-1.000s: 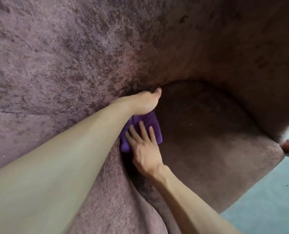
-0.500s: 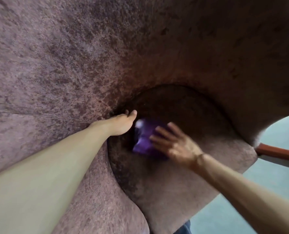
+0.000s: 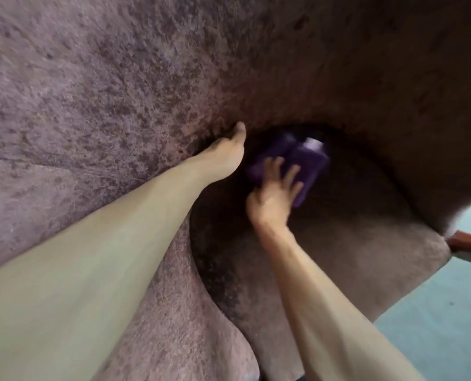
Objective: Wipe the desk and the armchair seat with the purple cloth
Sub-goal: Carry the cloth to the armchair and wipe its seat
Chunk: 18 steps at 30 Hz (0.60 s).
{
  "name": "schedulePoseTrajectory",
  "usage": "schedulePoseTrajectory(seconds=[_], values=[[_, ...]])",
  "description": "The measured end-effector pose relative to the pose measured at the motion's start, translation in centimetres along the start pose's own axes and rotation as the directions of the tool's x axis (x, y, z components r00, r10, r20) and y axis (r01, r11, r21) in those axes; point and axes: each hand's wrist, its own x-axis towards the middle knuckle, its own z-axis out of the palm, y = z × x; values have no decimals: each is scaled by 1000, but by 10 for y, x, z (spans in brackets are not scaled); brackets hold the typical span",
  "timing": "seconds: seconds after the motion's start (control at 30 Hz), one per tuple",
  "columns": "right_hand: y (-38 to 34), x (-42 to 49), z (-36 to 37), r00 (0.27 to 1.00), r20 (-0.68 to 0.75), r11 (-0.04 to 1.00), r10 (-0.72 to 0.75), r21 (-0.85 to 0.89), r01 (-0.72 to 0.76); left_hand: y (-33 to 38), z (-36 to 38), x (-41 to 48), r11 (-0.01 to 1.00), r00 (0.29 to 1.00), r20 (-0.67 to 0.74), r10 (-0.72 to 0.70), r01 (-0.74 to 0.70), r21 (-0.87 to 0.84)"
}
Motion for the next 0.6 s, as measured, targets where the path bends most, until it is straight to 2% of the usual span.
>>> schedulePoseTrajectory(seconds=[0.03,0.1,0.2,0.27,0.33,0.4,0.5,0.57,0.6], values=[[-9,-16,17,988,47,986,-149,-67,152,1,-1,-3,1000,1000,-6,-23,23,13],[-17,-55,46,906,169,903,-388,-131,410,-6,0,-3,984,994,34,-102,96,152],[-1,-88,64,777,338,781,-531,-162,604,-36,16,-13,903,975,117,-189,126,410],[19,-96,60,673,443,670,-592,-194,717,-46,25,-24,872,978,129,-162,80,483],[40,-109,53,584,522,557,-622,-229,798,-47,31,-31,853,980,133,-151,61,519],[64,-121,50,519,568,461,-639,-258,849,-50,34,-39,851,967,205,-154,25,525],[107,-117,29,437,615,292,-656,-327,899,-59,36,-50,828,941,235,-244,76,556],[135,-99,1,424,620,220,-660,-380,899,-57,37,-54,807,941,249,-231,42,590],[147,-91,-15,452,614,223,-647,-415,882,-56,38,-53,794,941,257,-219,19,607]])
